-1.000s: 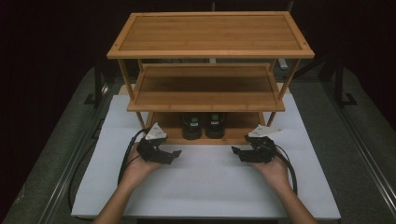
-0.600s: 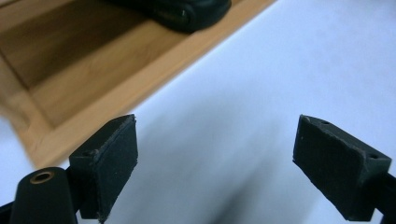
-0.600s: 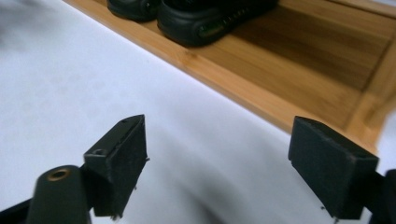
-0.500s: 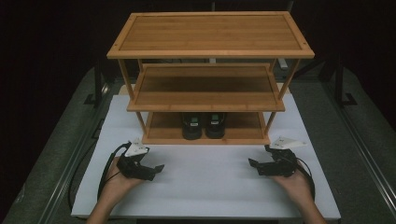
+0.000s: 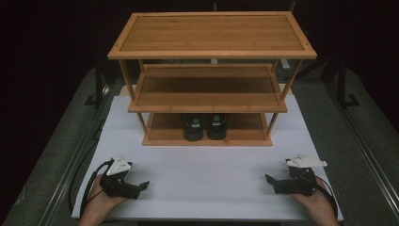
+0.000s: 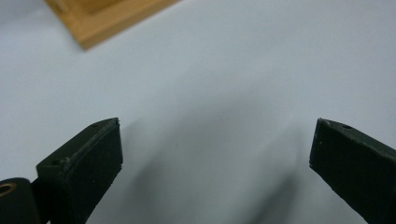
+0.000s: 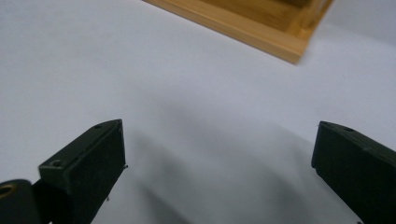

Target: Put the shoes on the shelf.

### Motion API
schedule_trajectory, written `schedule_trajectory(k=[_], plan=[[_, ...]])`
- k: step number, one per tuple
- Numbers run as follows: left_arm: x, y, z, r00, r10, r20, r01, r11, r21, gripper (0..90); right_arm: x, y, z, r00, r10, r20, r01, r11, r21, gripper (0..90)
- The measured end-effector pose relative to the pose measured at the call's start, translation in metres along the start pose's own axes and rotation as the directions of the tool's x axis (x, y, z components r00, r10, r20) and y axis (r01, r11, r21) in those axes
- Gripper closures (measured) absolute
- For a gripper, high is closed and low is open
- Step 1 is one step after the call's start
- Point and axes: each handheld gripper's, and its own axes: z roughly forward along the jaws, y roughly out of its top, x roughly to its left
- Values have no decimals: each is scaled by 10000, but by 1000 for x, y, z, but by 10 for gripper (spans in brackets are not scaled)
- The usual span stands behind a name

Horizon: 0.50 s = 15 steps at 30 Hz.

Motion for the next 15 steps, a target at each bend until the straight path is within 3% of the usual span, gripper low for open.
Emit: schedule_trajectory(k=[4, 11, 15], plan=[[0, -11, -1, 9999, -23, -132, 25, 9999, 102, 21, -6, -8, -5, 9996, 167, 246, -171, 9997, 161, 24], [2, -11, 0, 9999, -146, -28, 147, 9998, 147, 21, -7, -10, 2, 9995, 82, 306, -110, 9956, 933, 24], [2, -11, 0, 9999, -150, -20, 151, 9998, 154, 21, -8, -10, 2, 9995, 128, 275, -153, 9954, 943, 24]])
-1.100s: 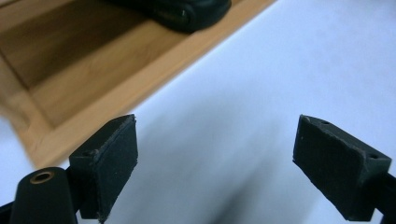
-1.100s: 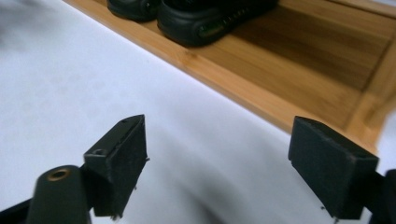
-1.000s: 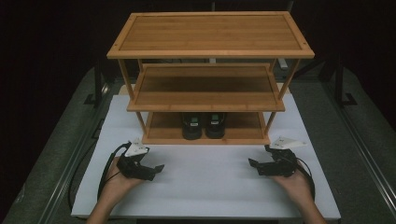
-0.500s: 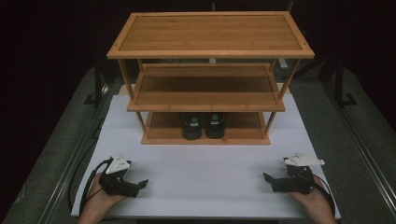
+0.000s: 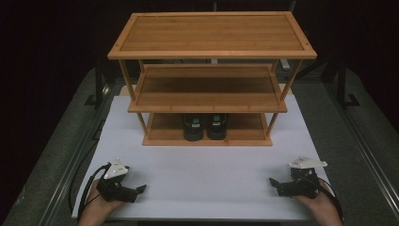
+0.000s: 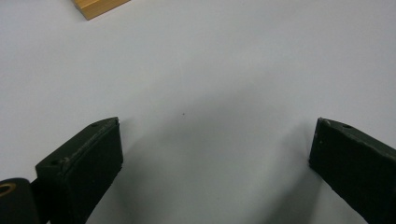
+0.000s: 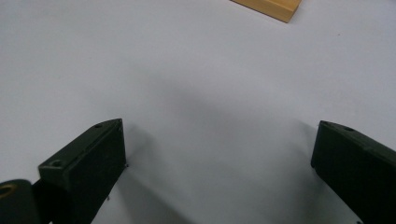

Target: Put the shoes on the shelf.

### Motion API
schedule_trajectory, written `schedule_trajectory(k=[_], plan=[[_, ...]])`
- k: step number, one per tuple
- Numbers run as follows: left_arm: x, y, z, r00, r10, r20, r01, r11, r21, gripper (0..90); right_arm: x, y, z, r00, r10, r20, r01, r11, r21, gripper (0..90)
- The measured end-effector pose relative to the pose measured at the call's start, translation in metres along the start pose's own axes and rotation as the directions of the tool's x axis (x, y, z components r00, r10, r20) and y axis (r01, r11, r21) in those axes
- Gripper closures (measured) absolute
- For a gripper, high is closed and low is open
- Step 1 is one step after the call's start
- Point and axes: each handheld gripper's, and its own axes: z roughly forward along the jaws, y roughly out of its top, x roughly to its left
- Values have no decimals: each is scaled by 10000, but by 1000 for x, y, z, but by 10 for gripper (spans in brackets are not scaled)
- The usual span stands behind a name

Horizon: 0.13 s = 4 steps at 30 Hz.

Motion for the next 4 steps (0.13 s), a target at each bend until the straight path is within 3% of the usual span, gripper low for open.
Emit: schedule_trajectory(k=[4], plan=[[0, 0, 0, 10000, -1, 3, 1, 10000, 5, 21, -1, 0, 0, 10000, 43, -41, -43, 10000, 1, 26]])
